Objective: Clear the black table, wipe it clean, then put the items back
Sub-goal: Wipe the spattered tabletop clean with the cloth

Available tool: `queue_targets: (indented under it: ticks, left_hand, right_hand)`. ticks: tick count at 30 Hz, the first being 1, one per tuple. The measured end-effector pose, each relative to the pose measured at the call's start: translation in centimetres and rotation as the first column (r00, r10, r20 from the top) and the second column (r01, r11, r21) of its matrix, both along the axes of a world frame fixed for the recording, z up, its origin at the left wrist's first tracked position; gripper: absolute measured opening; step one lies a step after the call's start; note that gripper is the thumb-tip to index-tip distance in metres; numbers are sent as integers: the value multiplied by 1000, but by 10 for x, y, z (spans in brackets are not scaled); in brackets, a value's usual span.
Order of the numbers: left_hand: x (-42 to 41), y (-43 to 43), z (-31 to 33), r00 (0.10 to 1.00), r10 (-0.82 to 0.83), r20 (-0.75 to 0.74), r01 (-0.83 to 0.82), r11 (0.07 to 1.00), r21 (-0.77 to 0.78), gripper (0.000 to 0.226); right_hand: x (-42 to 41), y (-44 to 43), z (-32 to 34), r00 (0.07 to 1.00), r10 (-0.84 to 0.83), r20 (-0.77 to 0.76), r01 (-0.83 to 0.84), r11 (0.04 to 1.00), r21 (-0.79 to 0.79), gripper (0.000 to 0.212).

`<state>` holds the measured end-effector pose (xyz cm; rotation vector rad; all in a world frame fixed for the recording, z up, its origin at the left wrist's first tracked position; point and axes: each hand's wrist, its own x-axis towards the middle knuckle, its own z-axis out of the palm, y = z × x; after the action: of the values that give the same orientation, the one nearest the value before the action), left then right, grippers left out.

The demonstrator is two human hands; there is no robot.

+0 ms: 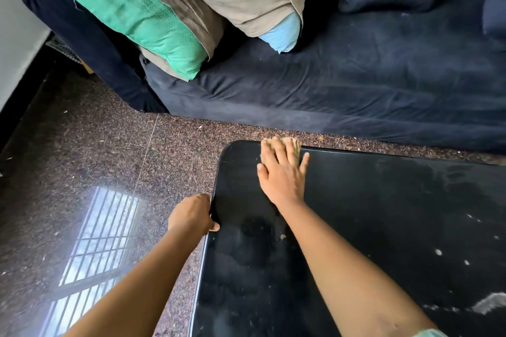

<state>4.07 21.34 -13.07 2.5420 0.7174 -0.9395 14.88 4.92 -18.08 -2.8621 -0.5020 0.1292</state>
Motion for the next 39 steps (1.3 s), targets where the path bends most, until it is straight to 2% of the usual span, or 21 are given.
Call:
queue_targets:
  ticks: [5, 9, 11, 13, 14, 16, 18, 20, 22, 26, 28, 30, 33, 34, 36, 38, 39]
  left_hand:
    - [3, 3, -3, 999, 16, -29, -17, 999, -34, 44]
    - [3, 5, -3, 999, 35, -35, -37, 999, -30, 44]
    - [4, 3, 0, 999, 36, -28, -37, 999, -35, 44]
    - [4, 2, 2, 999, 31, -25, -31, 999, -37, 43]
    - [4, 2, 2, 999, 26, -23, -27, 999, -33, 43]
    - [2, 1, 2, 999, 25, -22, -26, 999, -24, 42]
    - [3, 2, 2, 1000, 10, -8, -10, 1000, -16, 43]
    - [3, 3, 0, 1000, 0, -9, 0, 1000, -15, 42]
    - [3, 3, -1, 1000, 1, -12, -1, 1000, -19, 42]
    - [1, 5, -2, 1000, 0, -7, 0, 999, -44, 42]
    - [0, 6, -2, 1000, -1, -4, 1, 999, -37, 41]
    - [-1, 7, -3, 1000, -1, 0, 1, 999, -39, 41]
    - [-2, 7, -2, 1000, -6, 8, 7, 999, -47, 40]
    - [-2, 7, -2, 1000, -11, 8, 11, 999, -47, 39]
    - [-2, 6, 1, 1000, -21, 10, 21, 999, -46, 37]
    - [-3, 5, 1, 1000, -20, 14, 20, 999, -43, 38]
    - [-3, 6, 1, 1000, -19, 17, 19, 999, -44, 39]
  right_hand:
    - [-6, 14, -1, 998, -47, -42, 50, 996, 75, 59]
    - [-15, 14, 7, 988, 114, -105, -95, 982, 166, 64]
    - [-12, 3, 18, 966, 204, -161, -150, 944, 293, 60]
    - [-3, -10, 31, 960, 169, -224, -66, 911, 407, 57]
    - [6, -15, 35, 973, 121, -196, -34, 917, 397, 57]
    - [25, -21, 40, 981, 78, -178, -30, 967, 254, 63]
    - [42, -16, 44, 954, 90, -285, -66, 993, 94, 71]
    - [53, -7, 48, 918, 79, -388, -87, 996, -3, 69]
    - [58, 0, 53, 882, 39, -469, -40, 999, 8, 62]
    - [58, 5, 60, 813, -105, -572, 120, 993, -12, 60]
    - [55, 3, 66, 777, -137, -615, 219, 974, 60, 65]
    - [51, -4, 72, 691, -123, -712, 355, 916, 187, 64]
    - [43, -19, 83, 479, -49, -876, 612, 735, 293, 43]
    - [42, -24, 85, 441, -43, -897, 678, 670, 301, 43]
    - [46, -37, 93, 468, -75, -880, 759, 545, 357, 43]
    - [53, -50, 105, 605, -158, -780, 737, 482, 474, 31]
    - [57, -56, 110, 694, -209, -689, 680, 504, 533, 27]
